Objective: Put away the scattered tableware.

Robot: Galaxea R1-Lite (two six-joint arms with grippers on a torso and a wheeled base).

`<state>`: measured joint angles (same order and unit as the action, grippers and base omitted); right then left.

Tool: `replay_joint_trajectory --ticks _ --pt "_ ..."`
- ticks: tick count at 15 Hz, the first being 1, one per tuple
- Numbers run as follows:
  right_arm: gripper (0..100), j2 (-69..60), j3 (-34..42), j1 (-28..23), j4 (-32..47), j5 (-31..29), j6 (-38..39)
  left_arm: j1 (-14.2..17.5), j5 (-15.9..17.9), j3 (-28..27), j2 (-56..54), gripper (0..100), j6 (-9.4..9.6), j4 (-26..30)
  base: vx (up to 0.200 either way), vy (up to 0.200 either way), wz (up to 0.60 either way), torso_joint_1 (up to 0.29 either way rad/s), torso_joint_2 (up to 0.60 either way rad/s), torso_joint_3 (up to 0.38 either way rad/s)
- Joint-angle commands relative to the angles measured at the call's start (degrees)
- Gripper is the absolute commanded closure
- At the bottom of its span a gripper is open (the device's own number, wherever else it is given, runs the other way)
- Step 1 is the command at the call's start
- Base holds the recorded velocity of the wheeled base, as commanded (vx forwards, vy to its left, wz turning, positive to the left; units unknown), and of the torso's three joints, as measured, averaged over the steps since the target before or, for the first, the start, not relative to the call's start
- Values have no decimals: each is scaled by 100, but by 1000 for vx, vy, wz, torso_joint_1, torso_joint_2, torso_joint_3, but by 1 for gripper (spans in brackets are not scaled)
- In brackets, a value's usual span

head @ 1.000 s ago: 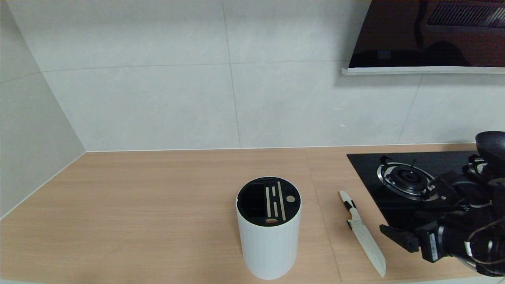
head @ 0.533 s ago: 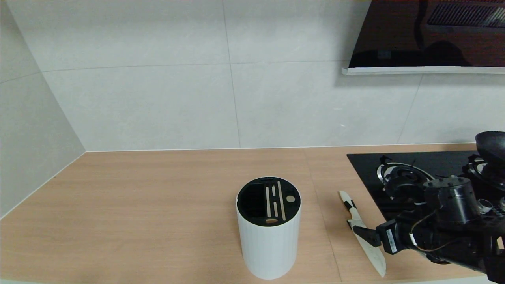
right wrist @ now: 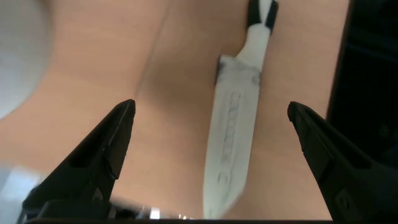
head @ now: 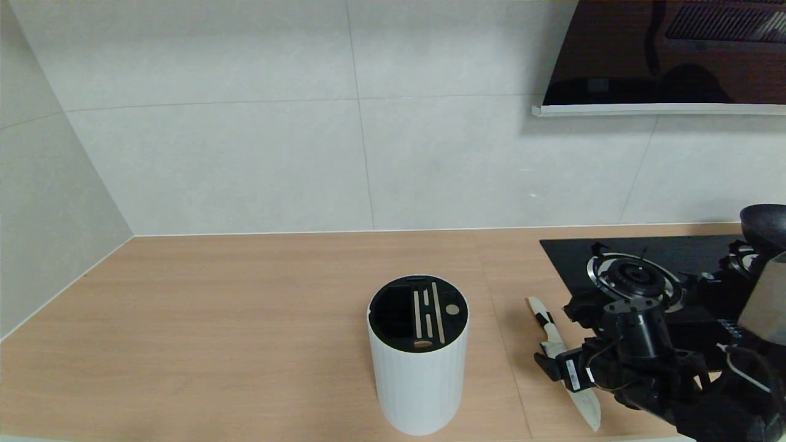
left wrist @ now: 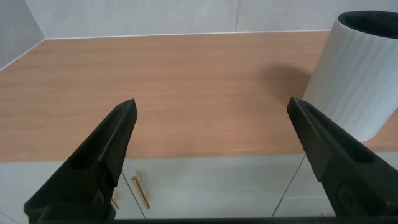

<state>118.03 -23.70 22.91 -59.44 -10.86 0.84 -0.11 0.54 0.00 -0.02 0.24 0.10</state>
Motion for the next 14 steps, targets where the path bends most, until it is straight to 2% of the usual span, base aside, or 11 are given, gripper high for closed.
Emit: replay_joint_trajectory --ticks 1,3,14 --pt "0 924 -21 3 -665 -276 206 -7 -1 -9 2 0 2 -1 0 0 0 0 0 0" --pt "0 1170 -47 -14 -894 -294 224 2 -1 0 2 0 2 -1 0 0 0 0 0 0" --pt "0 1504 -548 -208 -903 -373 338 2 -10 0 2 0 2 -1 0 0 0 0 0 0"
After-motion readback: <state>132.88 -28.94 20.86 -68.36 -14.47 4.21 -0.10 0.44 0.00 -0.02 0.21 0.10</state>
